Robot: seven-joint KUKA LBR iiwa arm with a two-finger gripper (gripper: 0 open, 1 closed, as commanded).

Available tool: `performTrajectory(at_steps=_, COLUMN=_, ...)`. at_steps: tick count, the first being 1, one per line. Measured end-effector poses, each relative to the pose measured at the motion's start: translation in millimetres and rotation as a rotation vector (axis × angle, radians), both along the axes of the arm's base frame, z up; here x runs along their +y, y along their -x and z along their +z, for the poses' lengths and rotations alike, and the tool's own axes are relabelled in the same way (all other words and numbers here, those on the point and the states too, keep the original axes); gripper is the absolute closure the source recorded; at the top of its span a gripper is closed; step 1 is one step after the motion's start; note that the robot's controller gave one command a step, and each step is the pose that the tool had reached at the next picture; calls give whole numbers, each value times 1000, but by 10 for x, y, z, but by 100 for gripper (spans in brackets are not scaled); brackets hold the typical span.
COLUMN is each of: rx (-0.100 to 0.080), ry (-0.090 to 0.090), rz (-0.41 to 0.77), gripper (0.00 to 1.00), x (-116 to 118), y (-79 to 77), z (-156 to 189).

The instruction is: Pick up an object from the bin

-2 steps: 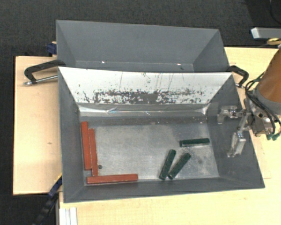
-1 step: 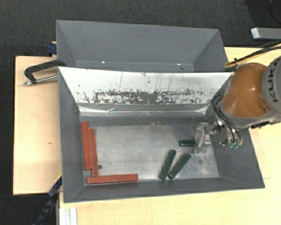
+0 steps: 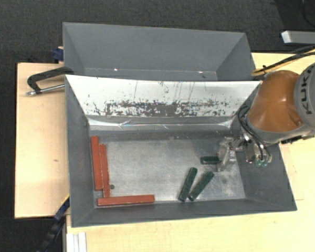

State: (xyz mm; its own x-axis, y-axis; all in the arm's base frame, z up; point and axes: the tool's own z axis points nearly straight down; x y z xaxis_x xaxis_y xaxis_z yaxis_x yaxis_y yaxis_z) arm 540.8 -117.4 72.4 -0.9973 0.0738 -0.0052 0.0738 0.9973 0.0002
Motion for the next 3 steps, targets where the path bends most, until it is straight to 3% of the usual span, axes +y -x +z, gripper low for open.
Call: performTrajectory(at_steps=3, rx=0, ry=0, rz=0, gripper=100, x=1, y=0, z=0)
